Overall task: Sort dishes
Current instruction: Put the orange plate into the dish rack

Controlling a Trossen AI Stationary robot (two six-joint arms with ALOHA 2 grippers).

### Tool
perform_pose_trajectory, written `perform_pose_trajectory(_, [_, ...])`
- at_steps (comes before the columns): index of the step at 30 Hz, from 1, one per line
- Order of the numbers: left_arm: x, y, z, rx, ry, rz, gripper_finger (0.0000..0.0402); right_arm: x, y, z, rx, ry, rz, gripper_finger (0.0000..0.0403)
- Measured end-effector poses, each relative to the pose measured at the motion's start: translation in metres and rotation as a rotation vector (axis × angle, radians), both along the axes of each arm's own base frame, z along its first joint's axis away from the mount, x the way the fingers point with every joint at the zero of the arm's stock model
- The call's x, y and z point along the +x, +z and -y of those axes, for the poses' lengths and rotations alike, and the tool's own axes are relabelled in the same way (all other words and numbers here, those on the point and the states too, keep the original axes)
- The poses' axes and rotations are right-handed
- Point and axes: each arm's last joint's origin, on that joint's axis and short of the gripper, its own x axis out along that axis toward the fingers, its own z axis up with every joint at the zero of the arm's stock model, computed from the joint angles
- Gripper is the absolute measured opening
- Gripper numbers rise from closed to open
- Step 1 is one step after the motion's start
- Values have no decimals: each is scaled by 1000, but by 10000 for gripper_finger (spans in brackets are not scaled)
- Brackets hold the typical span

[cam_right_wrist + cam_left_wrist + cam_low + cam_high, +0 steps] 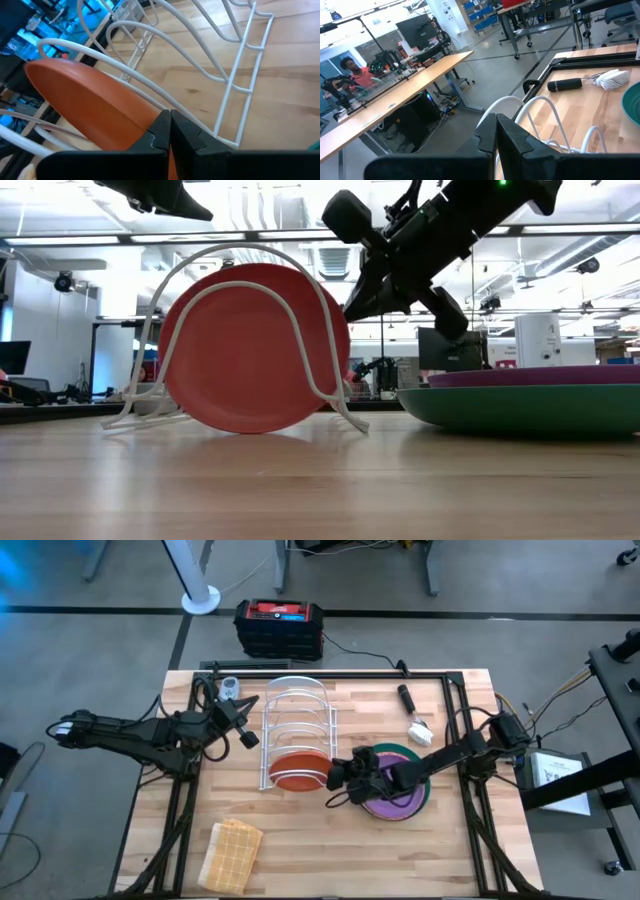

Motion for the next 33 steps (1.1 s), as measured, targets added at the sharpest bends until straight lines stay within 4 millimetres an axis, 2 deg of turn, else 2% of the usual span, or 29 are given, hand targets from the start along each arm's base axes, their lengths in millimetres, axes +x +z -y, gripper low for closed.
perform_pose_trajectory(33, [0, 0, 0, 0, 0, 2, 0, 8, 3, 5, -64, 56, -17, 0])
